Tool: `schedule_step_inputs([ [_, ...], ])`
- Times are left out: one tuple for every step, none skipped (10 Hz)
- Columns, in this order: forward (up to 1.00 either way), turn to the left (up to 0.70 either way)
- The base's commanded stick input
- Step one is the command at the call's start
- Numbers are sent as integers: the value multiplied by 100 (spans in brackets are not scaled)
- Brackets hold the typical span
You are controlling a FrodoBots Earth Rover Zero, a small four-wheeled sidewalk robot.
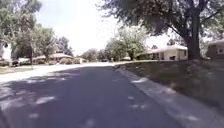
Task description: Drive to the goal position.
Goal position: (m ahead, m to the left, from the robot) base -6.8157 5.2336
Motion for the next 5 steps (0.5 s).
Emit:
schedule_step_inputs([
  [70, 0],
  [70, 0],
  [70, 0],
  [70, 0],
  [70, 0],
])
